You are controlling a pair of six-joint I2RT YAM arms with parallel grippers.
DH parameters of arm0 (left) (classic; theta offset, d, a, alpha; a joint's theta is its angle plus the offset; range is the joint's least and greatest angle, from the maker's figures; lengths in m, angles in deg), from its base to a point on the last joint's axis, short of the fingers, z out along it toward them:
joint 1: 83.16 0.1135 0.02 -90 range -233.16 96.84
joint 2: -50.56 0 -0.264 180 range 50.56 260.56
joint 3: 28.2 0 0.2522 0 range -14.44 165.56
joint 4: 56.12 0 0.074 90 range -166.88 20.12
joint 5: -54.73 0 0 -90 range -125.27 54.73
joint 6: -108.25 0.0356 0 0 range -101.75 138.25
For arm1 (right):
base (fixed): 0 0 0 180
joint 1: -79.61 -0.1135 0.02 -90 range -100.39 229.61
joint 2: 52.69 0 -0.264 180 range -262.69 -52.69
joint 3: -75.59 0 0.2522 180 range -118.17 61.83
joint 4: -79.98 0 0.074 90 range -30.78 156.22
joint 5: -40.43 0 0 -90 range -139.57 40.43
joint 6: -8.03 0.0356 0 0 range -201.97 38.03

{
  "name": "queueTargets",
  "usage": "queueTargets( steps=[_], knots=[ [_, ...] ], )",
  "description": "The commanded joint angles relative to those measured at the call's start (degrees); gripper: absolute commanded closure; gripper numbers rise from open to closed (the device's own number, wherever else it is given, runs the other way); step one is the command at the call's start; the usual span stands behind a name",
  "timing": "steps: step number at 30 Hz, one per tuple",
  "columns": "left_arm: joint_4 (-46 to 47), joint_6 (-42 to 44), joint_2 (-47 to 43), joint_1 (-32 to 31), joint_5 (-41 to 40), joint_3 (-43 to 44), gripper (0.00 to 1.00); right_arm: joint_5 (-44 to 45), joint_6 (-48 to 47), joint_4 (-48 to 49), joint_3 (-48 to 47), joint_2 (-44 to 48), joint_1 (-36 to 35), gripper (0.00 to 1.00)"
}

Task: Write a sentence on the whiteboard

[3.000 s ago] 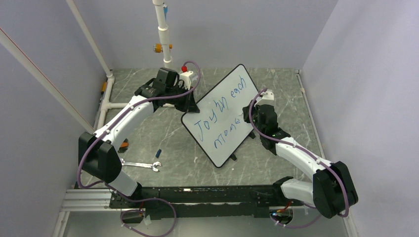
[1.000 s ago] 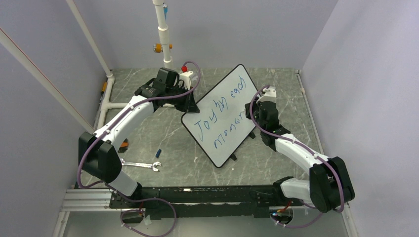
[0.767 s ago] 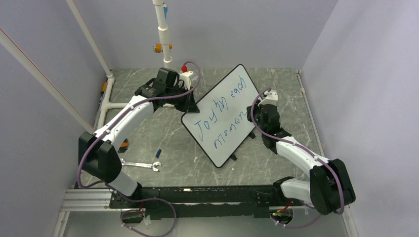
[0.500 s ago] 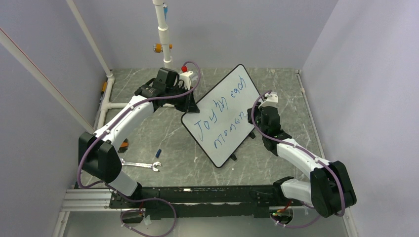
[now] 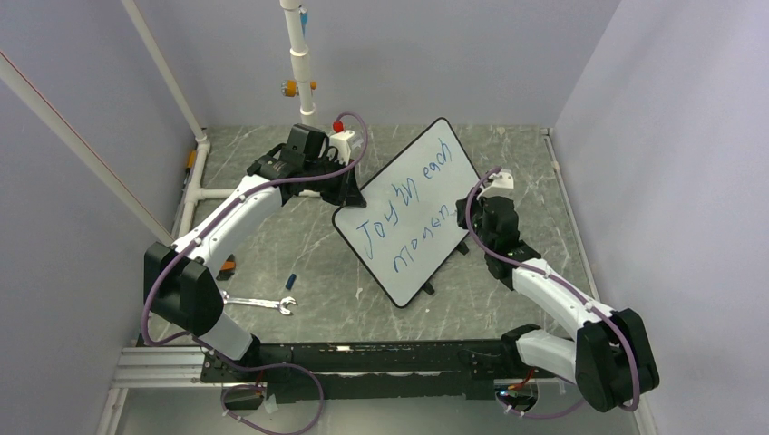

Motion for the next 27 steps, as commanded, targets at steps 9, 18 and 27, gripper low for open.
queueTargets(
  steps=[9,18,27],
  knots=[
    [-2.0,11.3,-0.2,1.0,-19.3,0.0,1.00,-3.6,0.6,4.2,-2.9,-0.4,3.8,1.00],
    [-2.1,11.4,0.0,0.9,-19.4,0.1,1.00,-6.2,2.0,7.5,-4.2,-3.2,5.2,1.00],
    [-2.2,11.5,0.3,1.0,-19.6,0.2,1.00,-7.6,3.3,9.6,-5.3,-6.0,5.9,1.00]
  ],
)
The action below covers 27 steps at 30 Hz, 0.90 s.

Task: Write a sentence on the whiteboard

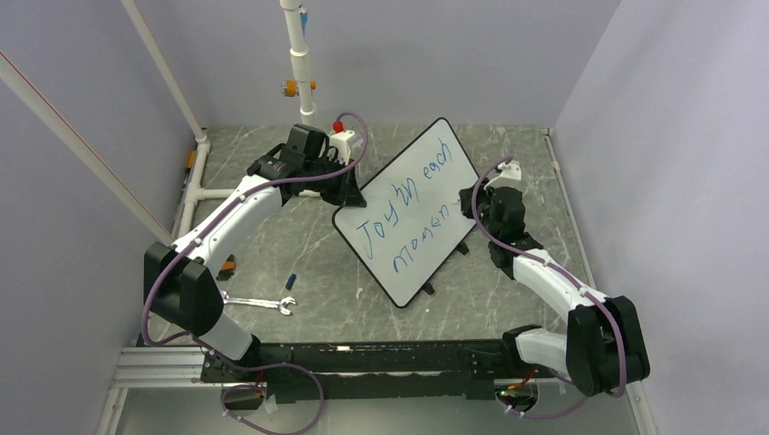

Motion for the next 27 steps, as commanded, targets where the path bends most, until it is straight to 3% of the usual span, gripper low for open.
queueTargets(
  steps=[1,27],
  knots=[
    [-2.2,11.6,0.2,0.9,-19.6,0.1,1.00,-1.3,1.3,4.9,-2.8,-1.3,0.5,1.00],
    [-2.3,11.5,0.8,1.0,-19.5,0.4,1.00,-1.3,3.5,4.5,-9.4,-9.8,2.6,1.00]
  ],
)
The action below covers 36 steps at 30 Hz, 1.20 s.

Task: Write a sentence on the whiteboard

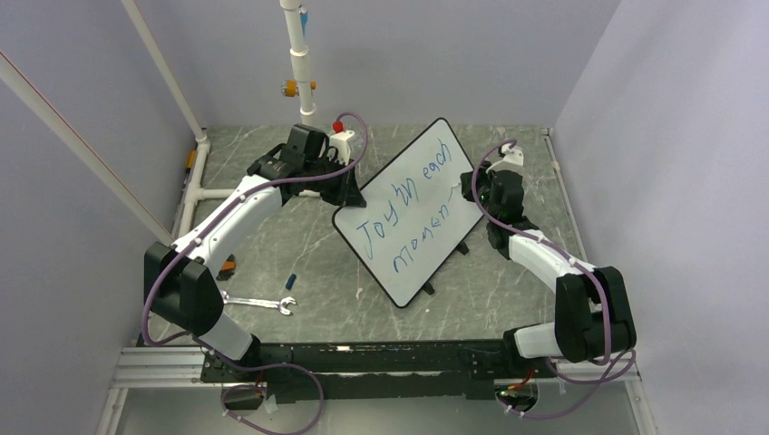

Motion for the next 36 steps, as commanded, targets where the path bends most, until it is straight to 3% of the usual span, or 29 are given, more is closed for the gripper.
queueTargets(
  steps=[1,13,36],
  knots=[
    [-2.3,11.5,0.9,1.0,-19.4,0.4,1.00,0.4,1.1,-1.1,-3.9,-0.6,0.1,1.00],
    [-2.1,11.4,0.2,0.9,-19.1,0.3,1.00,1.4,1.1,-5.6,-5.6,3.8,0.1,1.00],
    [-2.1,11.0,0.3,0.9,-18.3,0.4,1.00,-4.0,2.9,-1.7,-3.5,-0.3,0.0,1.00]
  ],
)
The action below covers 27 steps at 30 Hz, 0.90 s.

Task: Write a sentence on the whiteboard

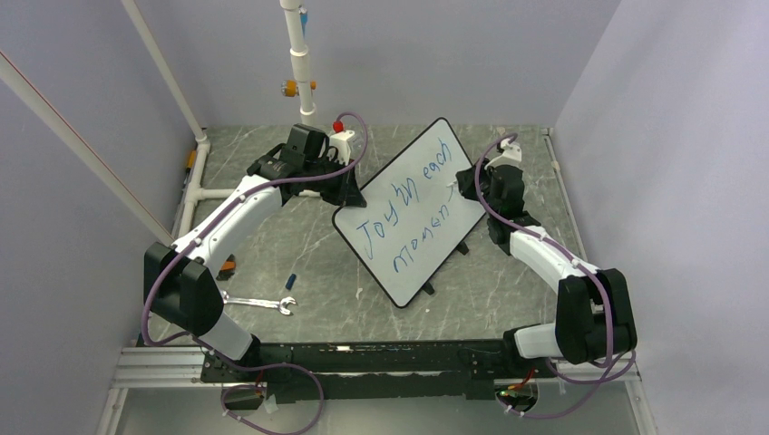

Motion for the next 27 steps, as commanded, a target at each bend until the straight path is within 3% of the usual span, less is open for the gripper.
queueTargets(
  steps=[1,27],
  knots=[
    [-2.1,11.0,0.2,0.9,-18.5,0.4,1.00,-0.7,0.8,3.7,0.5,-0.5,-0.1,1.00],
    [-2.0,11.0,0.1,0.8,-18.3,0.4,1.00,0.4,0.1,2.1,9.9,3.2,0.0,1.00]
  ],
)
